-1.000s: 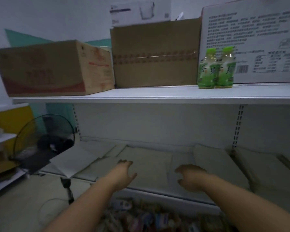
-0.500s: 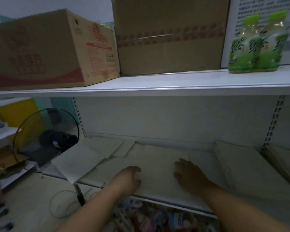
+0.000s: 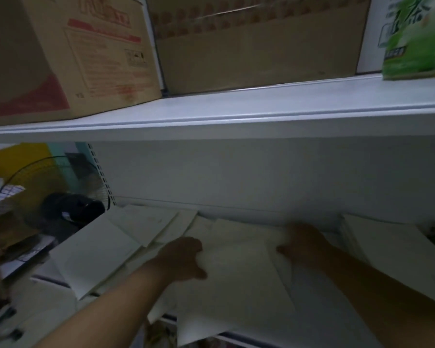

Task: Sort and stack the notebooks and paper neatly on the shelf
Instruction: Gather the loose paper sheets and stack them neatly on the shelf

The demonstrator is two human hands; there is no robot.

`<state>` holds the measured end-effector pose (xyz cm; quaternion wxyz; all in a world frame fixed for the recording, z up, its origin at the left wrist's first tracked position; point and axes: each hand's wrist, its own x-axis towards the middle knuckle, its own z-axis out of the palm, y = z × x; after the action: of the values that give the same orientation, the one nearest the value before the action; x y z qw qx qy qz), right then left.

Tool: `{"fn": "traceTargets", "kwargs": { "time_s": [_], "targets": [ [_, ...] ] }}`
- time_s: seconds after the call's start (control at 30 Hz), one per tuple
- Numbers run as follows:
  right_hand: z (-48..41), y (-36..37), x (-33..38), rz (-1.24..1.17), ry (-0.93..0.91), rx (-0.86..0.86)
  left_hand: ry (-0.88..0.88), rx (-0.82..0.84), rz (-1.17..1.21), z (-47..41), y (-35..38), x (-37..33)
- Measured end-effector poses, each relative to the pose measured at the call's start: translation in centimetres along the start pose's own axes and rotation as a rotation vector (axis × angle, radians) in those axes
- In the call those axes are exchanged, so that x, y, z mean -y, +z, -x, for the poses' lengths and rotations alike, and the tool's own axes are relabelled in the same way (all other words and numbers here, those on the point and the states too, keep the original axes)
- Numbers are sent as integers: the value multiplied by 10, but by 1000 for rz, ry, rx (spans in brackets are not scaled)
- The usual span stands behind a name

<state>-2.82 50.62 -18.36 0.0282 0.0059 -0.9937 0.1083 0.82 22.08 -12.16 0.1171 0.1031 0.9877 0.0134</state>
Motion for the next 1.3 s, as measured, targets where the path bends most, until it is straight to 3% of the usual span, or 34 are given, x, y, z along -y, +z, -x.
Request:
{"fn": "traceTargets", "kwargs": {
  "time_s": [0.1, 0.23, 0.33, 0.43, 0.5, 0.63, 0.77, 0.97, 1.1, 1.17, 1.23, 1.3],
  "targets": [
    [-10, -5, -1, -181, 69, -10, -67, 82, 301, 13, -4, 23],
    [-25, -15, 6, -825, 192, -68, -340, 7, 1007, 23, 1, 60],
    [-28, -39, 20, -1159, 123, -90, -355, 36, 1367, 25, 6, 86],
    [-25, -76, 34, -1343, 14, -45, -300, -1, 1496, 34, 5, 111],
    [-21, -90, 46, -1292, -92, 26, -253, 5, 1542, 36, 4, 124],
    [-15, -91, 103, -896, -239, 151, -207, 59, 1674, 36, 5, 125],
    [-27, -77, 190, -723, -381, 93, -73, 254, 1710, 47, 12, 115],
    [-43, -53, 283, -541, -561, 70, 105, 234, 1799, 70, 16, 179],
    [-51, -34, 343, -589, -523, -125, -5, 32, 1679, 84, 10, 219],
    [-60, -13, 347, -592, -318, -252, -76, -156, 1745, 93, 12, 243],
    [-57, 13, 348, -342, -199, -93, -153, -320, 1853, 100, 14, 274],
    [-46, 36, 356, -147, -209, 135, -190, -414, 1925, 104, 15, 307]
  ]
}}
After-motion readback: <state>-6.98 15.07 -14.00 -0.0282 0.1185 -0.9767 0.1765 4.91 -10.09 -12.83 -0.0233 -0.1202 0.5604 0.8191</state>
